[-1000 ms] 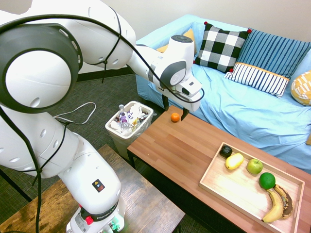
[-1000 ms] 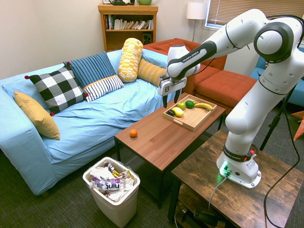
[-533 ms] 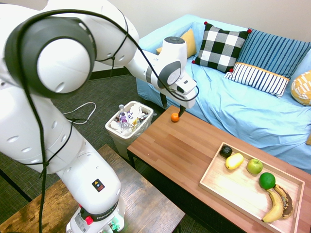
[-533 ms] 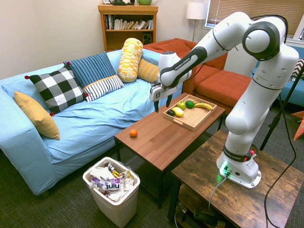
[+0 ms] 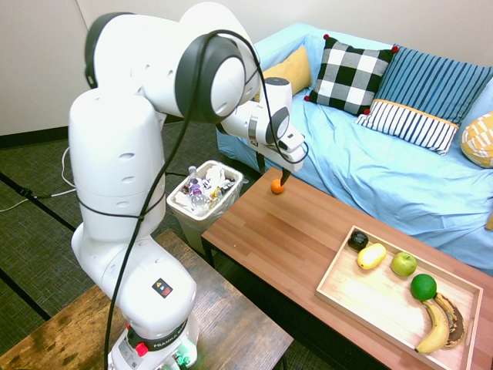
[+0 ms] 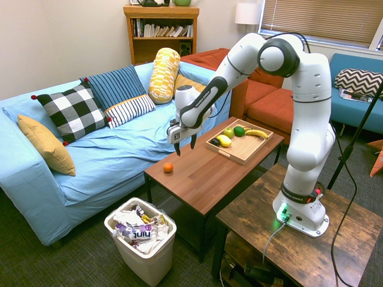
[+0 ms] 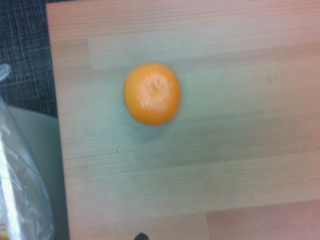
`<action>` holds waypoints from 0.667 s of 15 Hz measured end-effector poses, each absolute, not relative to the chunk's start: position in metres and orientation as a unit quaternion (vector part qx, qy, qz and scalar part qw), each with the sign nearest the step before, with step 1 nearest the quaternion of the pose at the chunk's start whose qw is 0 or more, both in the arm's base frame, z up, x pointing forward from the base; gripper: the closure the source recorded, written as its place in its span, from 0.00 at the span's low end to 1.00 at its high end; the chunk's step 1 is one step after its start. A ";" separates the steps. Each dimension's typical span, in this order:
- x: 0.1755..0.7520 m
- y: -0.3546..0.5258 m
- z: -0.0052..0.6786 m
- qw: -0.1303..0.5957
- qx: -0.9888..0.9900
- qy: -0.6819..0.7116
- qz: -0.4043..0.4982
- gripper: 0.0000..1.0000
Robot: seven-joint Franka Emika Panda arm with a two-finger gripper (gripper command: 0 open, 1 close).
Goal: Put the tangerine in the tray
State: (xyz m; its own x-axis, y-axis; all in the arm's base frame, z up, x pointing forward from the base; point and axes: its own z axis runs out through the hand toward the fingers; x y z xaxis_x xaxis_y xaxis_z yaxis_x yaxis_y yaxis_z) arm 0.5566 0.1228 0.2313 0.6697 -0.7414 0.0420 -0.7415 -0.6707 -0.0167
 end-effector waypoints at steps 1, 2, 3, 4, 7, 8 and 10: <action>0.569 0.132 0.220 0.001 0.915 -0.404 0.022 0.00; 0.582 0.144 0.209 0.000 0.915 -0.402 0.024 0.00; 0.593 0.155 0.200 -0.002 0.916 -0.400 0.026 0.00; 0.604 0.165 0.192 -0.002 0.917 -0.399 0.026 0.00; 0.627 0.172 0.165 0.009 0.913 -0.407 0.016 0.00; 0.632 0.171 0.157 0.012 0.912 -0.409 0.014 0.00; 0.639 0.170 0.144 0.017 0.910 -0.413 0.014 0.00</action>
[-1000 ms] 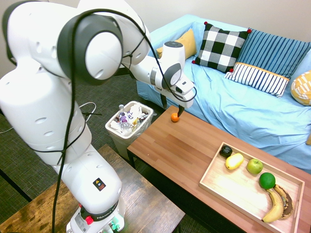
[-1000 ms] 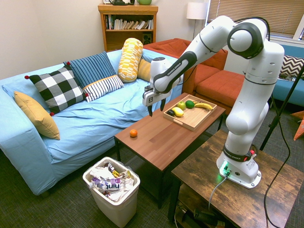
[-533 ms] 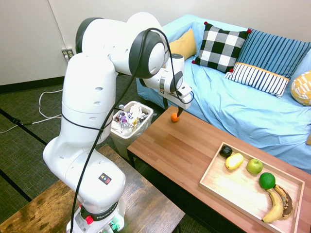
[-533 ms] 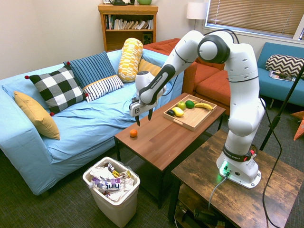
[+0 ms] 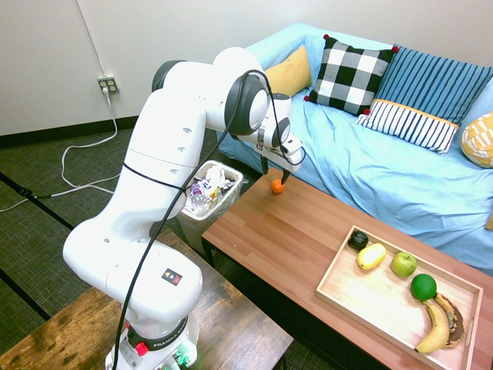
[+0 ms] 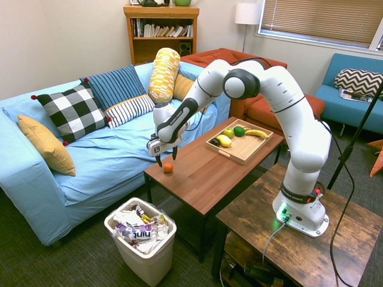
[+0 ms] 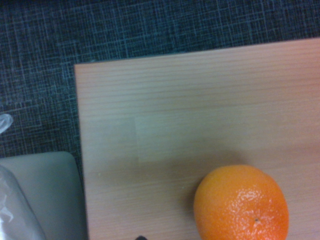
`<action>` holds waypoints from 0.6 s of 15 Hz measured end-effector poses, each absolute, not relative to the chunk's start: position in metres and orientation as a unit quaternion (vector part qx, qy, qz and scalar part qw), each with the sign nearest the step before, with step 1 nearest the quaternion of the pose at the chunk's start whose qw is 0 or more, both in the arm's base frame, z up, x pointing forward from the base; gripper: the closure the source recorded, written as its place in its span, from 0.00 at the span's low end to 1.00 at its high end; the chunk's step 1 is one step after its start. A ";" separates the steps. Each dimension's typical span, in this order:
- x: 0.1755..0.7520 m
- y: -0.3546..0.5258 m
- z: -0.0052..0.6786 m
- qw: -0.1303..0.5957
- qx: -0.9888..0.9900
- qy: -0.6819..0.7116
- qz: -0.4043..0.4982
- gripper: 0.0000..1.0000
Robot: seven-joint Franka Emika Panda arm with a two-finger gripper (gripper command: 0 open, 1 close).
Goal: Put the tangerine in the tray
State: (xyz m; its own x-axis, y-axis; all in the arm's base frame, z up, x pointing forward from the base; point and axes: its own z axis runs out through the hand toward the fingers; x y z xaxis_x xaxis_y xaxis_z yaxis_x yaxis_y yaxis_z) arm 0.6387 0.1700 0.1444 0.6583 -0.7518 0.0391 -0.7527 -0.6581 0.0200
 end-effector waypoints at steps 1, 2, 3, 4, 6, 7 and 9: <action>0.640 0.168 0.137 0.020 0.909 -0.415 0.012 0.00; 0.641 0.166 0.131 0.022 0.908 -0.418 0.010 0.00; 0.642 0.164 0.125 0.024 0.907 -0.421 0.008 0.00; 0.643 0.162 0.119 0.026 0.906 -0.423 0.007 0.00; 0.646 0.160 0.112 0.028 0.904 -0.427 0.008 1.00; 0.647 0.160 0.109 0.029 0.903 -0.428 0.008 1.00; 0.646 0.163 0.104 0.031 0.903 -0.428 0.006 1.00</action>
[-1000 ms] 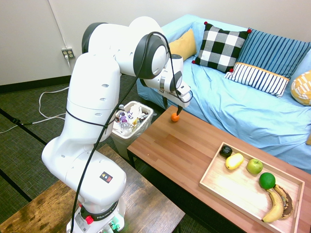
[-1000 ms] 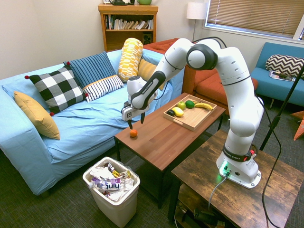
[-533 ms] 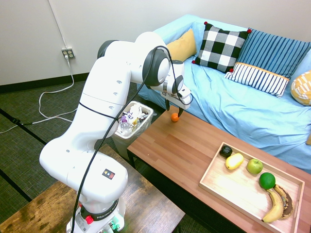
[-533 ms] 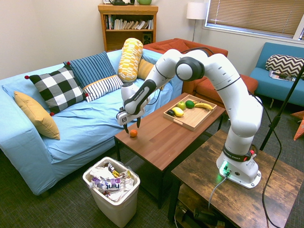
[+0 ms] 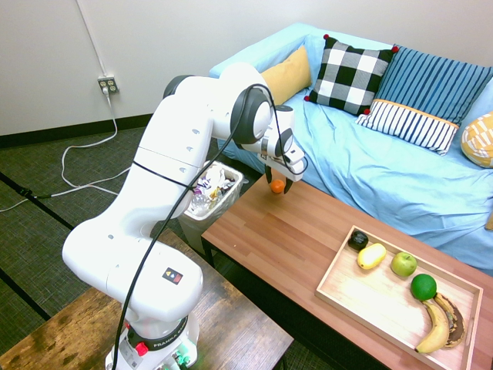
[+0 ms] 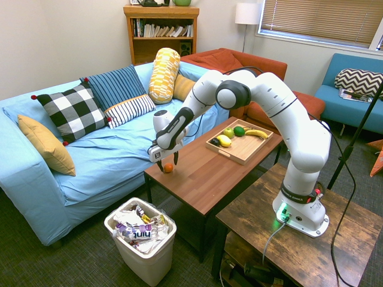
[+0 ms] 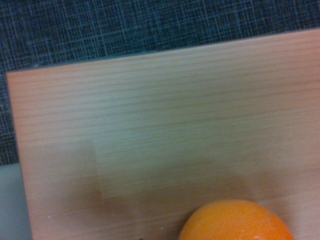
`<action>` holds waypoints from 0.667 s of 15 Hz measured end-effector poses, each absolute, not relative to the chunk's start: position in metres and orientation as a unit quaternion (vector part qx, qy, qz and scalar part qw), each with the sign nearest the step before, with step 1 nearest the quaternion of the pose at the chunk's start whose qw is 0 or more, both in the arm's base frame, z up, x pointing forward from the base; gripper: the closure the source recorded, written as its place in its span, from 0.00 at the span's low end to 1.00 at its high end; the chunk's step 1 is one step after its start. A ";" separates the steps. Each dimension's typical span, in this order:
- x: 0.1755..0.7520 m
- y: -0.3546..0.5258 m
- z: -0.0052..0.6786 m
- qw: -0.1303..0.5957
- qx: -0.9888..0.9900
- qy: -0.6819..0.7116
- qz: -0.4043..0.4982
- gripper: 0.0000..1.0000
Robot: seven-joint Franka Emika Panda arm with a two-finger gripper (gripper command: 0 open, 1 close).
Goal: Put the tangerine in the tray
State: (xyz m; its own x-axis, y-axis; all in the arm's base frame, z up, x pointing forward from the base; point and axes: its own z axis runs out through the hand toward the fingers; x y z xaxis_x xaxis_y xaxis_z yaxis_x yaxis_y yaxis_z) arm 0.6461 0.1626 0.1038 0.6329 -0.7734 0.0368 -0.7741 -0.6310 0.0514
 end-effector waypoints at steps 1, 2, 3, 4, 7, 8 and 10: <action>0.645 0.163 0.102 0.032 0.903 -0.428 0.005 1.00; 0.645 0.163 0.101 0.033 0.903 -0.428 0.005 1.00; 0.646 0.162 0.101 0.033 0.903 -0.429 0.005 1.00; 0.646 0.161 0.101 0.034 0.902 -0.430 0.006 1.00; 0.646 0.160 0.101 0.034 0.902 -0.430 0.006 1.00; 0.646 0.160 0.101 0.034 0.902 -0.430 0.006 1.00; 0.647 0.160 0.102 0.033 0.902 -0.430 0.007 1.00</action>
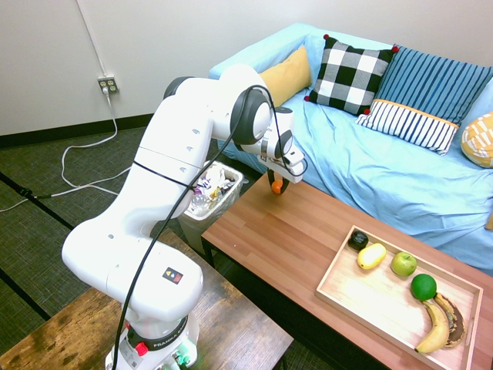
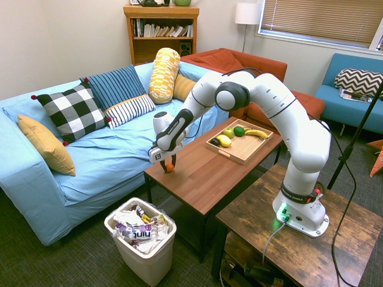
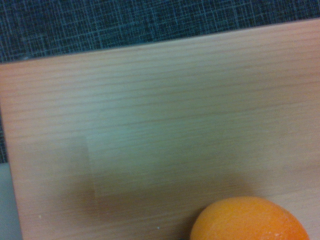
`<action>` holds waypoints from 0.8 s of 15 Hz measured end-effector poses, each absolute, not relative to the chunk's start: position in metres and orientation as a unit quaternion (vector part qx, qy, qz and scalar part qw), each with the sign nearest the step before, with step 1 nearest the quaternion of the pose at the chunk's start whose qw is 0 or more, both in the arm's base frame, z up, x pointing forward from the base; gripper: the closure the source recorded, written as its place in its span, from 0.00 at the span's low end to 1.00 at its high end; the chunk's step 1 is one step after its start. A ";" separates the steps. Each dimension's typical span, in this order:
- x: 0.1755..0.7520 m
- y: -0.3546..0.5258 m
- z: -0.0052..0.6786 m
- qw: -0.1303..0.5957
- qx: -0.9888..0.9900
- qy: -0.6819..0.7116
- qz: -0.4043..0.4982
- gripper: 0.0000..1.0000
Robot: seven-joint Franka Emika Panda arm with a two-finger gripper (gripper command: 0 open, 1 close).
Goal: Put the tangerine in the tray
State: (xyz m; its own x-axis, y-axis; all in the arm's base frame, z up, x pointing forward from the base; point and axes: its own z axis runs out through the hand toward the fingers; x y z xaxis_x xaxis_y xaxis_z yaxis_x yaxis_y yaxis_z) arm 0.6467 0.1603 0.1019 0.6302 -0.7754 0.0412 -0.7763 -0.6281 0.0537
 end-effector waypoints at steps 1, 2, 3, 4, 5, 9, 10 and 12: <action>0.647 0.159 0.105 0.032 0.902 -0.430 0.008 1.00; 0.647 0.157 0.113 0.029 0.903 -0.428 0.010 1.00; 0.645 0.152 0.125 0.027 0.904 -0.426 0.013 1.00; 0.642 0.142 0.142 0.026 0.904 -0.426 0.018 1.00; 0.637 0.126 0.163 0.026 0.902 -0.430 0.024 1.00; 0.607 0.012 0.230 0.032 0.883 -0.467 0.043 1.00; 0.595 -0.024 0.241 0.034 0.876 -0.479 0.050 1.00; 0.559 -0.094 0.257 0.035 0.862 -0.502 0.057 1.00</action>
